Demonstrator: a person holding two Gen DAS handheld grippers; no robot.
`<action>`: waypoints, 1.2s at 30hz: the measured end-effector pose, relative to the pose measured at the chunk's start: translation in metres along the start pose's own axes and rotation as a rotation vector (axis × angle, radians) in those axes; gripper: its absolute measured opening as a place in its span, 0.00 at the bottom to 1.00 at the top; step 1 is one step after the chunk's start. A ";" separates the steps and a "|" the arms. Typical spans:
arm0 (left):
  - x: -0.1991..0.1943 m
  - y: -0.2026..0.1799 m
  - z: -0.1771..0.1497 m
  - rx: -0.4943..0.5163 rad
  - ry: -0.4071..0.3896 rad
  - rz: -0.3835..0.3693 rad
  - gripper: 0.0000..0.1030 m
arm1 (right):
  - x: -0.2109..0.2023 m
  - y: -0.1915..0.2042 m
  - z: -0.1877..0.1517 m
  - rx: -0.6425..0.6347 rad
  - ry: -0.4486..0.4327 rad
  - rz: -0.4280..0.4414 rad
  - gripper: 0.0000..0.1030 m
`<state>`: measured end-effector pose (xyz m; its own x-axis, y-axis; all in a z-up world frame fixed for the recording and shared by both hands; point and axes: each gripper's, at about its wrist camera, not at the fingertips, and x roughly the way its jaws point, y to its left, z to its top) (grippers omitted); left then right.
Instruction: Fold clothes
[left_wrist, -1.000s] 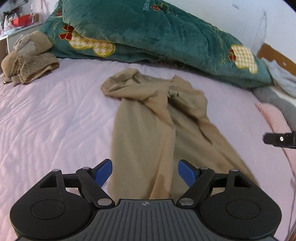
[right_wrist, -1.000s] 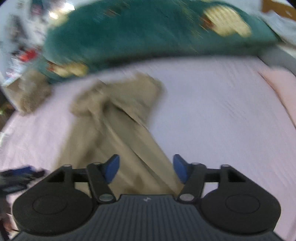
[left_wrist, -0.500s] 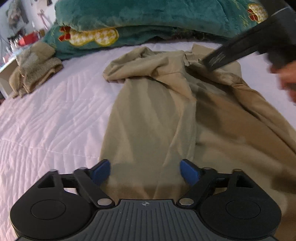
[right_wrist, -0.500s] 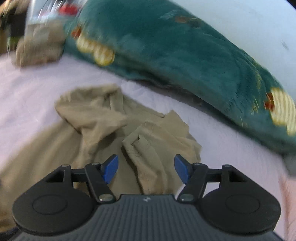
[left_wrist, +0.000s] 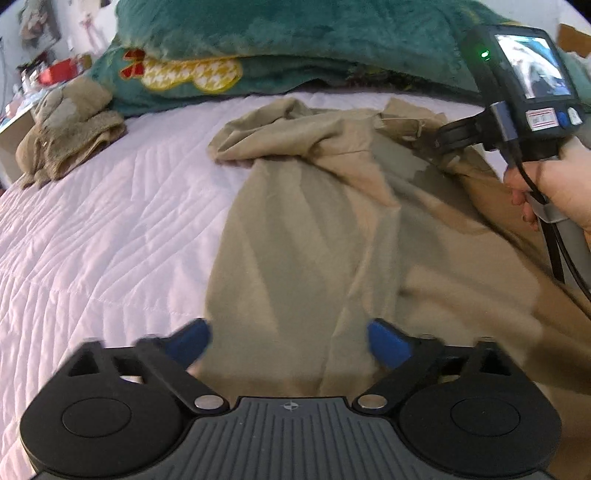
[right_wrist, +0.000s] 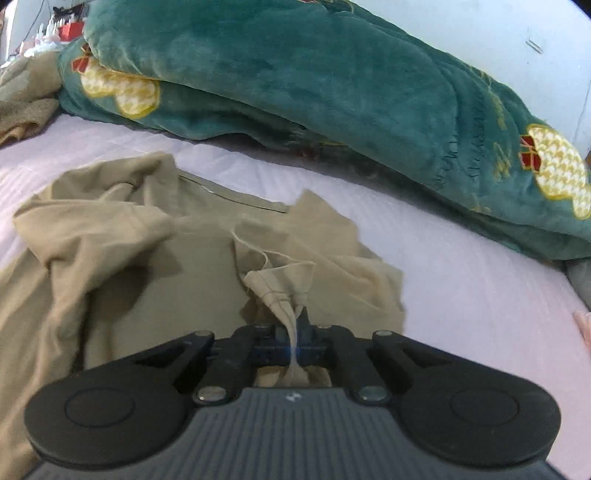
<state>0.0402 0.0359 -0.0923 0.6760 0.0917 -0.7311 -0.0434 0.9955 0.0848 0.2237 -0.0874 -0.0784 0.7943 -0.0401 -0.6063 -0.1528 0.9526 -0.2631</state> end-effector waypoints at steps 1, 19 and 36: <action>-0.002 -0.004 -0.001 0.011 -0.012 -0.005 0.66 | -0.004 -0.004 0.000 -0.007 -0.014 -0.015 0.03; -0.026 0.023 0.005 -0.040 -0.066 -0.047 0.38 | 0.008 -0.194 -0.049 0.395 0.324 -0.086 0.07; -0.070 -0.007 -0.042 0.161 -0.012 -0.058 0.51 | -0.003 -0.009 0.049 0.315 0.270 0.425 0.36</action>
<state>-0.0373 0.0235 -0.0701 0.6829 0.0327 -0.7298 0.1139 0.9820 0.1505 0.2513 -0.0815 -0.0370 0.5174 0.3287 -0.7901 -0.2099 0.9438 0.2552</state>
